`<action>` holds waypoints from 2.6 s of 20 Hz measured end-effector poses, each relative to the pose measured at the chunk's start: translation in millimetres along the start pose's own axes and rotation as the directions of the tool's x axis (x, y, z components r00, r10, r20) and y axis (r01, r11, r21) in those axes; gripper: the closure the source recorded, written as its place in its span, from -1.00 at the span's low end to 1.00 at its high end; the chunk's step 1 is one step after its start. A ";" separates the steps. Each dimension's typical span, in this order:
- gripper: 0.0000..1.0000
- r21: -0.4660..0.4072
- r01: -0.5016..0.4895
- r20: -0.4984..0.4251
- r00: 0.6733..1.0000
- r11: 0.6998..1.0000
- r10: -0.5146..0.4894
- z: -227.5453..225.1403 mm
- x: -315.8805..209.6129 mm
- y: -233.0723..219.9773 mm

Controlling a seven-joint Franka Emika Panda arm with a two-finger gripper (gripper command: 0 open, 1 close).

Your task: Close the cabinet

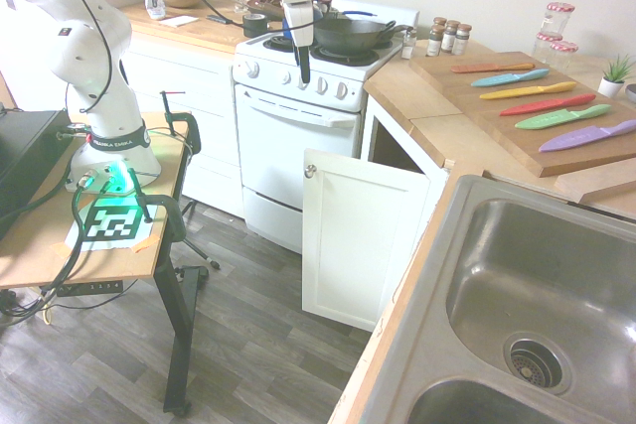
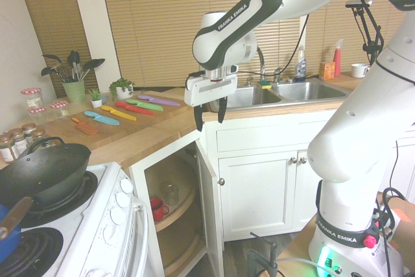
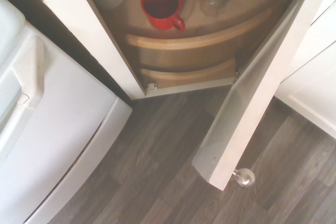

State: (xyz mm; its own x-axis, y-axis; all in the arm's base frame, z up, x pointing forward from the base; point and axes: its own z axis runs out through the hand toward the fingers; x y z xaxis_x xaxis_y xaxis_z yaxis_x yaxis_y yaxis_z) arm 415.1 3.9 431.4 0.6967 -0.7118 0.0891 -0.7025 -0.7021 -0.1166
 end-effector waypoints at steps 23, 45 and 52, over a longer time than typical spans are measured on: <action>-1.00 -0.090 -0.070 -0.035 0.997 0.993 0.068 141.4 157.2 52.5; 1.00 -0.156 0.277 -0.094 0.951 0.948 -0.293 215.2 156.0 43.1; 1.00 -0.161 0.295 -0.090 0.946 0.942 -0.312 217.4 151.0 36.5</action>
State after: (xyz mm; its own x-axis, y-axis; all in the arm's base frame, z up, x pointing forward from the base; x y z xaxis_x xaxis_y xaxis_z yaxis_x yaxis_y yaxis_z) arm 526.2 -125.2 225.6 0.8650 -0.4558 0.2100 -0.4792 -0.8744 0.0759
